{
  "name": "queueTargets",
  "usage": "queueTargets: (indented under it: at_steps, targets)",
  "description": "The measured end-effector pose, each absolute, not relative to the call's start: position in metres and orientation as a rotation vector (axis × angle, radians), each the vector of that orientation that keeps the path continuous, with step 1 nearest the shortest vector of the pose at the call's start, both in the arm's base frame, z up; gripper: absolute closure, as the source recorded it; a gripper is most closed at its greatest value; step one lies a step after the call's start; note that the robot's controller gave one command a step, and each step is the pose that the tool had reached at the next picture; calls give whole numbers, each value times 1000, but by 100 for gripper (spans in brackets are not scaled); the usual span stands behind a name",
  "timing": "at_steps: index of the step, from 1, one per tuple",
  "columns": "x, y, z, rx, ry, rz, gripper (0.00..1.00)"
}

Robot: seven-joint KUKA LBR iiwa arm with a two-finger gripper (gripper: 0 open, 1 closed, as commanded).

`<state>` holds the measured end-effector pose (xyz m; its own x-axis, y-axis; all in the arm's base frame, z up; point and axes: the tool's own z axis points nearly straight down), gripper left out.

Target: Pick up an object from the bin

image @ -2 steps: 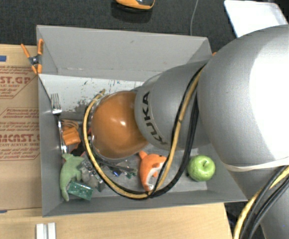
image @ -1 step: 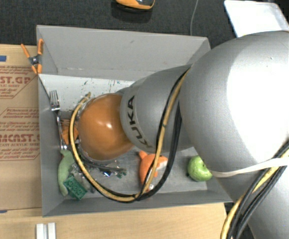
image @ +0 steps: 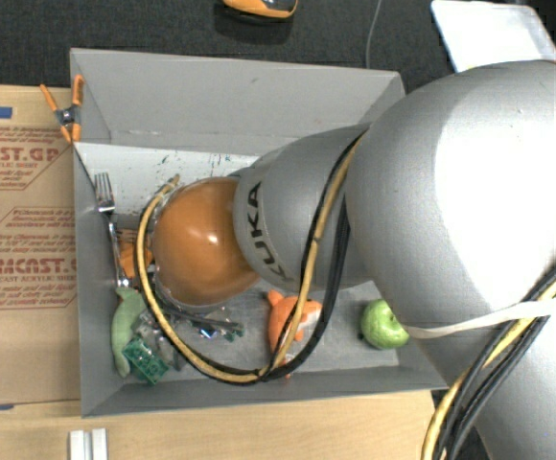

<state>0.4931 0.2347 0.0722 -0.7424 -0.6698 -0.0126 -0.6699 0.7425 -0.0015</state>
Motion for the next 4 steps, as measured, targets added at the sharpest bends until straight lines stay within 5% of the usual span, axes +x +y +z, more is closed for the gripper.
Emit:
queueTargets:
  at_steps: [1, 2, 3, 4]
  targets:
    - [488, 184, 70, -1239, 2874, 0, 100]
    - [488, 184, 70, -1239, 2874, 1, 100]
    - [491, 226, 177, -1678, 2641, 1, 0]
    - [491, 229, 184, -1704, 2622, 2, 0]
